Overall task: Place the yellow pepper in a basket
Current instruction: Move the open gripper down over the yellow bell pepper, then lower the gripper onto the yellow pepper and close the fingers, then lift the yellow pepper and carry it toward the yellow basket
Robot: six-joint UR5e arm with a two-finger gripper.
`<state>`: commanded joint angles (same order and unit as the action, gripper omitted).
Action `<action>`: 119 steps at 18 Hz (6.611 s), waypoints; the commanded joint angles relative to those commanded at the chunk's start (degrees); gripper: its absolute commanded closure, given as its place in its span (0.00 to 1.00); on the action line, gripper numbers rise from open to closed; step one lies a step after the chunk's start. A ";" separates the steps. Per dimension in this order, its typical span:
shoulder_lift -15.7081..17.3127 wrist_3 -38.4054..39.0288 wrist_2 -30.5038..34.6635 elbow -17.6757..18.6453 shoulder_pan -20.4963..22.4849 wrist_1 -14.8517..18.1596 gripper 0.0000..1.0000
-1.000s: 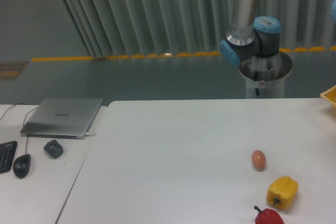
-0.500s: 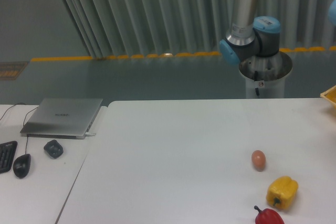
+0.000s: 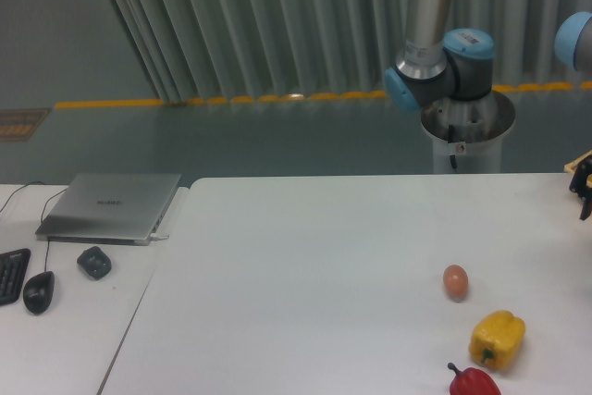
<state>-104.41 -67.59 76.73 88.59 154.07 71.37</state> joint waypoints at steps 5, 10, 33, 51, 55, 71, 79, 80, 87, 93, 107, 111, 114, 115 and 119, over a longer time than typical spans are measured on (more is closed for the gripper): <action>-0.61 2.54 -0.88 0.88 -1.93 -0.35 0.00; -1.84 11.49 -2.89 0.53 -3.95 -4.30 0.00; -10.98 20.92 -2.55 -1.23 -14.24 -11.16 0.00; -13.01 20.83 -1.93 -1.58 -14.24 -11.16 0.00; -13.01 20.92 -1.93 -1.49 -14.24 -11.16 0.00; -13.80 23.73 1.32 -1.40 -14.68 -11.25 0.13; -13.45 25.05 1.32 -1.32 -14.94 -11.16 0.53; -13.36 25.14 1.41 -1.58 -14.86 -10.99 0.54; -8.62 23.82 6.77 -1.93 -13.02 -4.94 0.54; -4.66 22.94 14.32 -1.76 -11.17 4.38 0.54; 0.44 -2.52 24.43 -1.85 -5.46 24.08 0.54; 2.63 -14.83 24.87 -1.41 -1.77 26.72 0.54; 2.90 -16.61 24.96 -1.23 -0.80 27.59 0.54; 2.90 -17.57 25.40 -1.23 -0.62 28.12 0.54; 2.81 -24.86 30.49 -1.23 -0.18 29.97 0.54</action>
<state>-101.60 -92.45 107.22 87.36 153.89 101.33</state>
